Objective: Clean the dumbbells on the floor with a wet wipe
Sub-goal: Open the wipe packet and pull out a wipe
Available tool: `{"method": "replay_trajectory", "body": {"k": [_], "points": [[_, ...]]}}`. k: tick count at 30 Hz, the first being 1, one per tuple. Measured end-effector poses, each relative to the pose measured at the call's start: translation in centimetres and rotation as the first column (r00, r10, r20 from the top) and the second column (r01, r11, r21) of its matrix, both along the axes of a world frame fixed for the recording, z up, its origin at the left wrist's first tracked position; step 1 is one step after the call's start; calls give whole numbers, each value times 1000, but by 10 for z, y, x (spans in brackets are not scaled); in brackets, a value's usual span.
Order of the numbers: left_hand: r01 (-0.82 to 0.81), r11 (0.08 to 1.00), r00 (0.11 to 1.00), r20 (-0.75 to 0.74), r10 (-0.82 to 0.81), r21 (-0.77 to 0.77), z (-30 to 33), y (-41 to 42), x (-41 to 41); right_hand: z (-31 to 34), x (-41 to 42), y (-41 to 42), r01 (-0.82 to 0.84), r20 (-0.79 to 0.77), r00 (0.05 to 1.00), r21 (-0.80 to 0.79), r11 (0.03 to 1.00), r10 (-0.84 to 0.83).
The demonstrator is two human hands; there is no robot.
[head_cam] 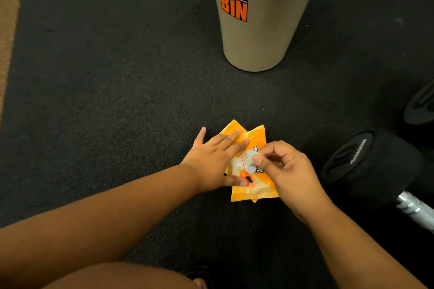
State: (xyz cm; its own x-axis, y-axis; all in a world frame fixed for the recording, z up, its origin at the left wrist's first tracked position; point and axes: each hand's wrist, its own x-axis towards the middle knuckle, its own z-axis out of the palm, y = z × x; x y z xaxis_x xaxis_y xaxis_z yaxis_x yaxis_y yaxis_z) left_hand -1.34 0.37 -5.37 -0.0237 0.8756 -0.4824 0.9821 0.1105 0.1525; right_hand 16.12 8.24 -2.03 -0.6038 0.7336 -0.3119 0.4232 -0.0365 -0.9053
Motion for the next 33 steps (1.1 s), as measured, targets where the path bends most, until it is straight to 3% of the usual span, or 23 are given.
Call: {"method": "replay_trajectory", "body": {"k": [5, 9, 11, 14, 15, 22, 27, 33], "points": [[-31, 999, 999, 24, 31, -27, 5, 2, 1, -1, -2, 3, 101, -19, 994, -106, 989, -103], [-210, 974, 931, 285, 226, -83, 15, 8, -9, -3, -10, 19, 158, 14, 987, -209, 965, -159], [-331, 941, 799, 510, 318, -66, 23, 12, -17, -4, -12, 24, 139, 19, 990, -226, 964, -138], [-516, 830, 439, 766, 470, -213, 34, 18, -20, -3, -14, 27, 105, 17, 994, -225, 969, -104], [-554, 800, 385, 782, 490, -229, 35, 21, -19, -3, -15, 27, 102, 16, 995, -225, 969, -101], [-560, 786, 335, 795, 505, -263, 22, 29, -4, -4, -19, 28, 134, 29, 991, -212, 968, -131], [-564, 737, 127, 842, 524, -373, 19, 25, -6, -10, -16, 27, 215, 58, 976, -190, 958, -208], [-546, 696, -79, 856, 512, -466, 19, 24, -10, -17, -17, 29, 199, 88, 979, -198, 960, -185]]}}
